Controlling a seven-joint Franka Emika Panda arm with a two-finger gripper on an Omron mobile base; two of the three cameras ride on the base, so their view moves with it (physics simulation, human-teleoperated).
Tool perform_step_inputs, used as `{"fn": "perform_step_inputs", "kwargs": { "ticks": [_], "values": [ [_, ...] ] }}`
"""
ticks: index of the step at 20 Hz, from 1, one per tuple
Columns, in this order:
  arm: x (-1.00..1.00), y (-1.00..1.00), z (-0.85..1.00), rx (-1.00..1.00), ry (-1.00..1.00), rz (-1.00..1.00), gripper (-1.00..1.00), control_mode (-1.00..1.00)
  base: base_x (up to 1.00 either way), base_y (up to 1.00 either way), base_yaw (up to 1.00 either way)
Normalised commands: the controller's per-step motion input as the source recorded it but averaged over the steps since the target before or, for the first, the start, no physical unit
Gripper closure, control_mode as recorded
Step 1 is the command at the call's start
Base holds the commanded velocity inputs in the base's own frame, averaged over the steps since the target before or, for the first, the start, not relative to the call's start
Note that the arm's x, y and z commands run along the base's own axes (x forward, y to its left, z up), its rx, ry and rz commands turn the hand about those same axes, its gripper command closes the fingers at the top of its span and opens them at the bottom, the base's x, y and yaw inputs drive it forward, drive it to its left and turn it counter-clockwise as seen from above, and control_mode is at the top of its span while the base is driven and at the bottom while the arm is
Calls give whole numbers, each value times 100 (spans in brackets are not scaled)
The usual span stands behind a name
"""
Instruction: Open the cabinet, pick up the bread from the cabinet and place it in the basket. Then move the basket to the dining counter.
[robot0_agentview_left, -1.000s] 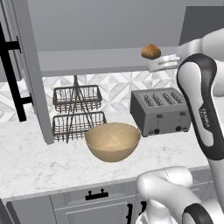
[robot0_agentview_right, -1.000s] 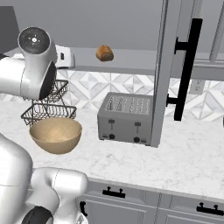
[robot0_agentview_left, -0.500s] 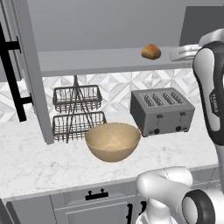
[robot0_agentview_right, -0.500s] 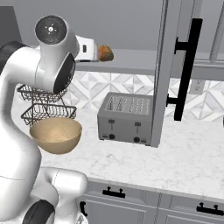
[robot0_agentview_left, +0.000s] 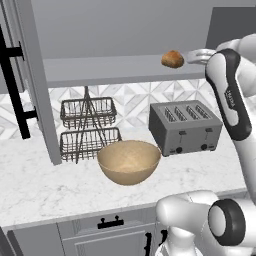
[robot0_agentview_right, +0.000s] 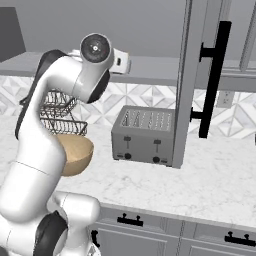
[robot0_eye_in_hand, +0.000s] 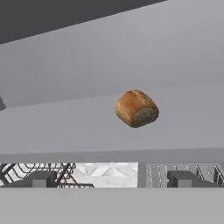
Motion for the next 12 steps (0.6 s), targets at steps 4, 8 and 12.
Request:
{"fn": "perform_step_inputs", "kwargs": {
  "ticks": [4, 8, 12],
  "values": [
    [81, -4, 27, 7, 9, 0, -100, -100, 0, 0, 0],
    [40, -5, -4, 0, -1, 0, -100, -100, 0, 0, 0],
    [47, -1, -1, 0, -1, 0, -100, -100, 0, 0, 0]
  ]
}}
